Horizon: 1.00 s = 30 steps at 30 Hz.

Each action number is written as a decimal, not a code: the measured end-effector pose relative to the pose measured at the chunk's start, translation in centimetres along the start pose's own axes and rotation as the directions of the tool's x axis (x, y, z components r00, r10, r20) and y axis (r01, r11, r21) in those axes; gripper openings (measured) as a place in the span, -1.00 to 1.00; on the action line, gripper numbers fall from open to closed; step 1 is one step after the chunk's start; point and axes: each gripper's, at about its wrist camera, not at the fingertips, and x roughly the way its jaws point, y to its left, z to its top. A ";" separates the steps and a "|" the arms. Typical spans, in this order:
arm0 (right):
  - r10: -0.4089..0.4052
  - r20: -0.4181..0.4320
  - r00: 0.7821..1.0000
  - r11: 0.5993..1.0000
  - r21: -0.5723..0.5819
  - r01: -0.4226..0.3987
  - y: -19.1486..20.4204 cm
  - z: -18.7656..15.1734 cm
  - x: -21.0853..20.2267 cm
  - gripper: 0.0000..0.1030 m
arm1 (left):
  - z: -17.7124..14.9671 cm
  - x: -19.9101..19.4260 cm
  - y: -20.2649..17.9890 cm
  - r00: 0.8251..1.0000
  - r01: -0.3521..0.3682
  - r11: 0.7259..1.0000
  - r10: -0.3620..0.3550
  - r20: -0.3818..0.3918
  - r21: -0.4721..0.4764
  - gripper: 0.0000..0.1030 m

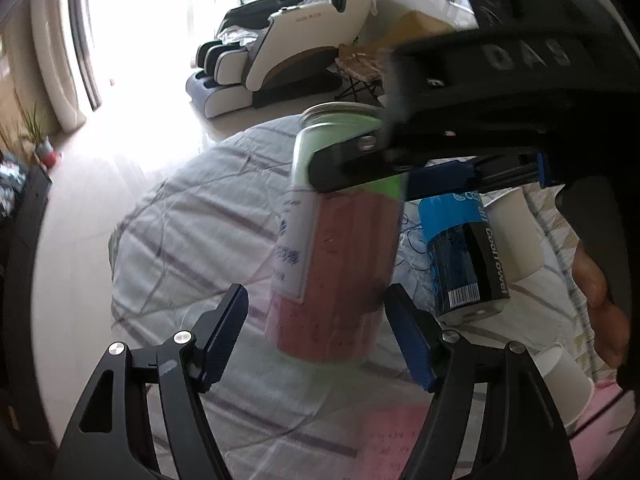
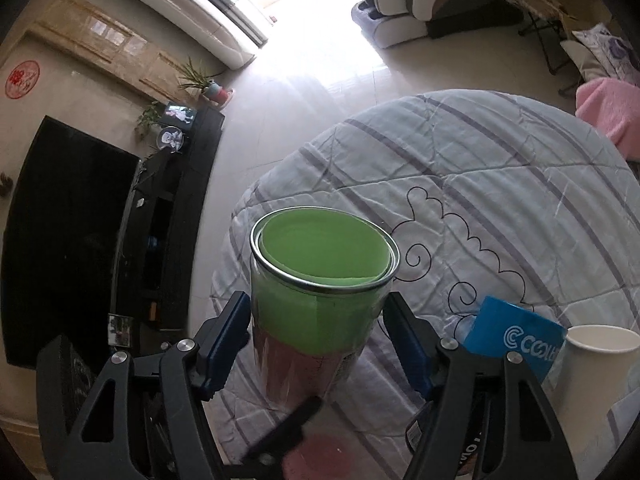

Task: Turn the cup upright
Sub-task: 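Lift the can with the right gripper and rotate it open end up, then lower the upright can onto the table and open the right gripper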

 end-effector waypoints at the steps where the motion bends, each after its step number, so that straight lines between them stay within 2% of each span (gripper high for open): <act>1: -0.001 0.003 1.000 1.000 -0.007 0.001 0.1 -0.1 0.0 0.35 | -0.2 -0.1 0.2 1.000 0.000 1.000 0.000 0.001 -0.009 0.45; 8: -0.067 0.073 0.995 0.990 -0.118 0.075 2.4 -1.8 -1.3 0.35 | -2.3 -1.3 1.6 1.000 -0.015 1.000 0.015 0.012 -0.027 0.46; 11: -0.092 0.116 0.989 0.979 -0.170 0.111 3.3 -3.2 -2.0 0.35 | -1.7 -1.7 1.1 1.000 -0.019 0.999 0.020 0.017 -0.038 0.46; 17: -0.123 0.196 0.973 0.955 -0.242 0.170 4.6 -6.1 -2.8 0.35 | -3.6 -2.9 1.0 1.000 -0.021 0.998 0.021 0.013 -0.053 0.48; 22: -0.151 0.226 0.962 0.934 -0.286 0.214 5.8 -7.6 -2.9 0.35 | -5.0 -3.5 1.2 0.999 -0.045 0.997 0.046 0.012 -0.055 0.51; 25: -0.148 0.216 0.965 0.930 -0.301 0.210 6.2 -8.3 -2.6 0.35 | -5.3 -3.6 1.1 0.998 -0.058 0.996 0.059 0.010 -0.063 0.55; 30: -0.143 0.215 0.966 0.927 -0.313 0.207 6.5 -8.8 -2.3 0.36 | -5.9 -4.2 0.8 0.997 -0.071 0.994 0.072 0.019 -0.080 0.72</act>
